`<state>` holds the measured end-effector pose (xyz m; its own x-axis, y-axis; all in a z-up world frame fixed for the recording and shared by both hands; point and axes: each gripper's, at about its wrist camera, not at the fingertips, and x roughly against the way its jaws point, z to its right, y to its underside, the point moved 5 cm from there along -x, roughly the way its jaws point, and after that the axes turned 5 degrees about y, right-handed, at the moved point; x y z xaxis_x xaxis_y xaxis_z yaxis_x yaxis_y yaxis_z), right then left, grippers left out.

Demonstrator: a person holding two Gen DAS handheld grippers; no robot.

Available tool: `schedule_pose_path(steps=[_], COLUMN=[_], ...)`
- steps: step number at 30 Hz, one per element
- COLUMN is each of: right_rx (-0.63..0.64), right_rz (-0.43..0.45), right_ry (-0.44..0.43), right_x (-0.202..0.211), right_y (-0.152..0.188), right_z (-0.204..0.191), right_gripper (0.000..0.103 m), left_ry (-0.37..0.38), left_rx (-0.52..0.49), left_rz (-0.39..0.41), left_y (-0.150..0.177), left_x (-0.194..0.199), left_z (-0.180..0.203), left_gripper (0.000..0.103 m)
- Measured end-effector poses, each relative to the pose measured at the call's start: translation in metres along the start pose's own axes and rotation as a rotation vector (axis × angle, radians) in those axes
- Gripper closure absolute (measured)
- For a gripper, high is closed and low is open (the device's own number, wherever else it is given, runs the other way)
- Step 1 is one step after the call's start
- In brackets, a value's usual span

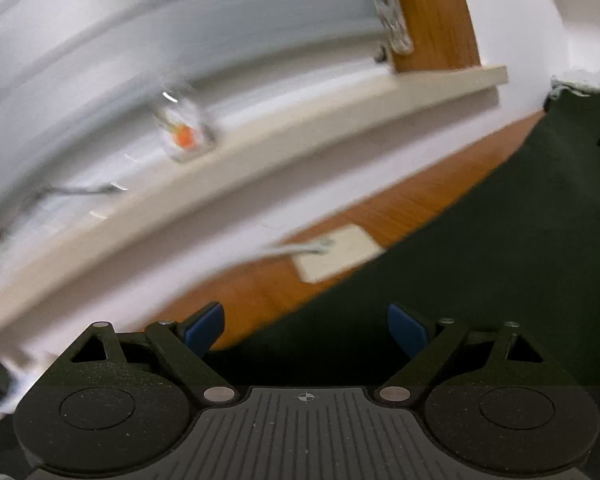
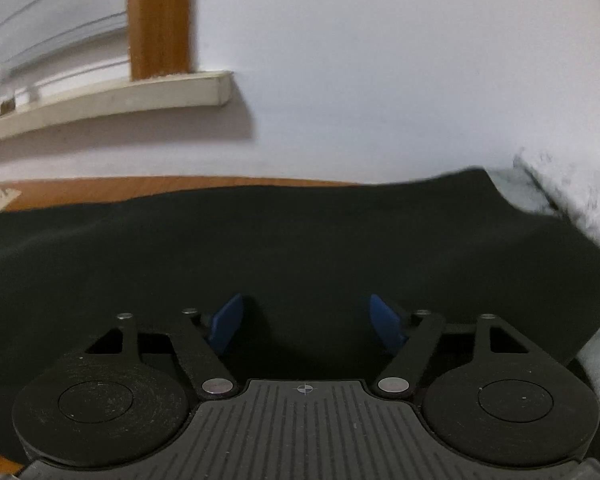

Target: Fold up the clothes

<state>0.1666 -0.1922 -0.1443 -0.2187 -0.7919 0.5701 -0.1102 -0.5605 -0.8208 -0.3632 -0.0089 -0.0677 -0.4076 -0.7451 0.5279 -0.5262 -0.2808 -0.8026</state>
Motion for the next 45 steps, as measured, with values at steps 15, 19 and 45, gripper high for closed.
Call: schedule_pose_path(steps=[15, 19, 45], right_rx=[-0.003, -0.003, -0.009], right_rz=[-0.008, -0.009, -0.009], right_ry=[0.008, 0.013, 0.016], right_x=[-0.005, -0.005, -0.007], right_y=[0.001, 0.001, 0.001], right_z=[0.0, 0.0, 0.0], right_gripper=[0.029, 0.027, 0.025], left_ry=[-0.287, -0.266, 0.224], left_rx=[0.279, 0.301, 0.225], left_rz=[-0.122, -0.128, 0.07], left_y=[0.125, 0.136, -0.057], left_x=[0.102, 0.102, -0.015], left_z=[-0.184, -0.189, 0.009], left_gripper=[0.012, 0.012, 0.0])
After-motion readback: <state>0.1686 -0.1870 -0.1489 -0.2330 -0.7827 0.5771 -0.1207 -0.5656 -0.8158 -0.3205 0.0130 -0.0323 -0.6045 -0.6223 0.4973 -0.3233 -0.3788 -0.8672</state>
